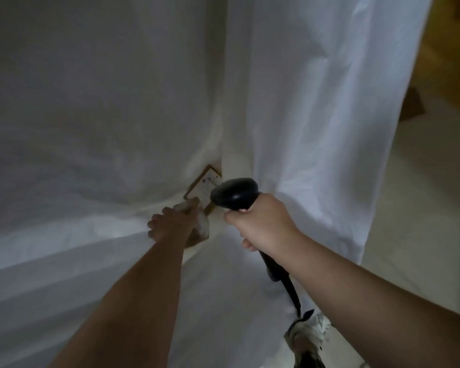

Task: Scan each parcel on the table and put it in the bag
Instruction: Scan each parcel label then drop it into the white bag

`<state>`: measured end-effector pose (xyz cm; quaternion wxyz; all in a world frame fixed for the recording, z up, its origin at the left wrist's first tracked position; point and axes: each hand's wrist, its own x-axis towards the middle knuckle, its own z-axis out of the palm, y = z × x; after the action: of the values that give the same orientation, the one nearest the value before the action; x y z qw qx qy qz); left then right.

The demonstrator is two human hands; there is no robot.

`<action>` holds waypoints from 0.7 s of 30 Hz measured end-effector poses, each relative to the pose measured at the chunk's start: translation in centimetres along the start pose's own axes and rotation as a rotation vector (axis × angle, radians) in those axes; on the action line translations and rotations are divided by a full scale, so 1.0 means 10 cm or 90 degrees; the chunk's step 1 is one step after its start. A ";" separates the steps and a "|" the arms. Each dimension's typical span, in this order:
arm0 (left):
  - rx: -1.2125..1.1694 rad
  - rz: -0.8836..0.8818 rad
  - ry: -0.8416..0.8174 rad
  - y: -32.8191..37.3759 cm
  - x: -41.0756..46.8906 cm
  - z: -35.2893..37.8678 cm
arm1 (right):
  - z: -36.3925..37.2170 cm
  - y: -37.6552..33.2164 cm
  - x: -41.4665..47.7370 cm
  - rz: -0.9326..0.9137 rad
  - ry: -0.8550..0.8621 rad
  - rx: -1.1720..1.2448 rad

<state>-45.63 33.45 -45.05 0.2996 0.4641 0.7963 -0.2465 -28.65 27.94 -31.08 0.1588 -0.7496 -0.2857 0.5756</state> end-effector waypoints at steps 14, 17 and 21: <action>-0.152 0.127 -0.039 0.23 -1.48 -1.06 | -0.56 -0.56 -1.09 -0.076 0.081 -0.074; -0.195 0.265 -0.025 0.20 -2.04 -1.39 | -0.82 -0.65 -1.43 -0.077 0.132 -0.050; -0.180 0.422 0.047 0.16 -2.78 -1.81 | -1.12 -0.64 -1.92 -0.096 0.176 0.023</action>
<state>-37.90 29.82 -12.95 0.3955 0.6595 0.6392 -0.0063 -22.85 22.27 -9.37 0.2531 -0.7952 -0.3058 0.4583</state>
